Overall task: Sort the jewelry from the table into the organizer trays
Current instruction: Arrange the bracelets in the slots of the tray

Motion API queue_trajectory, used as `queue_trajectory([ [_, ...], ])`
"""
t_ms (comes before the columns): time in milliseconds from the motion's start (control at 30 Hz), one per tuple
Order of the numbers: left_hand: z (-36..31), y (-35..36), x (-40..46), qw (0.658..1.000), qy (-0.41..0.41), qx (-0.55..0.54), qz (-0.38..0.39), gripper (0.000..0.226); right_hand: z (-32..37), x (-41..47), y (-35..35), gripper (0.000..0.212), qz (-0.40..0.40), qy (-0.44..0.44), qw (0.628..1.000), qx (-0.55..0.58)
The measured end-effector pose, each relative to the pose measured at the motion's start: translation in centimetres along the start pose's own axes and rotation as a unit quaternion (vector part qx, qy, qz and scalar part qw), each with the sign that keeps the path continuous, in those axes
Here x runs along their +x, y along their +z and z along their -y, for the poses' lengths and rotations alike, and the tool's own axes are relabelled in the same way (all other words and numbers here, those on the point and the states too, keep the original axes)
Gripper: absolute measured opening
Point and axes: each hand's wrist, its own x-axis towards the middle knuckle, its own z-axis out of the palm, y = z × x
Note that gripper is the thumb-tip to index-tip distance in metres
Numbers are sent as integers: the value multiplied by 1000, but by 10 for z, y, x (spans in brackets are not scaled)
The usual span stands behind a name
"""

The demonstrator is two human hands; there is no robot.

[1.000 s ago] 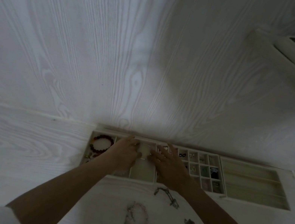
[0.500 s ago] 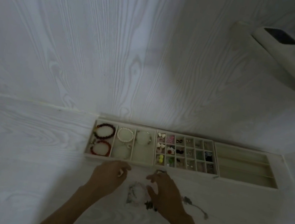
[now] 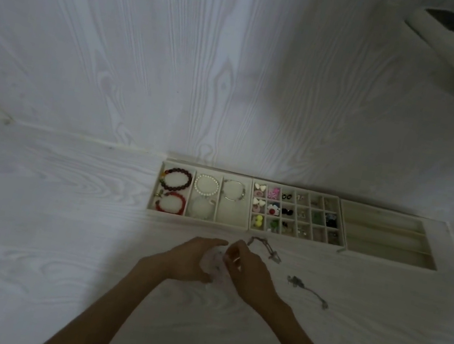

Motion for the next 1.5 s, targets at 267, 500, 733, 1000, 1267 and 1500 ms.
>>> queue_trajectory([
  [267,-35,-47,14,985,107,-48,-127,14,36,19,-77,7,-61,-68,993,72],
  [500,-43,-85,47,977,71,-23,-198,15,36,58,-95,5,-116,-77,984,108],
  [733,-21,-60,68,987,-26,54,-151,23,-5,72,-51,18,-116,-41,989,77],
  [1000,-5,-46,66,969,-12,154,-195,26,-11,77,-42,12,-133,-43,990,-4],
  [1267,5,-50,79,939,-22,270,-210,35,-14,98,-41,15,-154,-51,972,-172],
  [1500,20,-40,62,911,82,278,-292,40,-25,101,-35,29,-145,-53,973,-172],
])
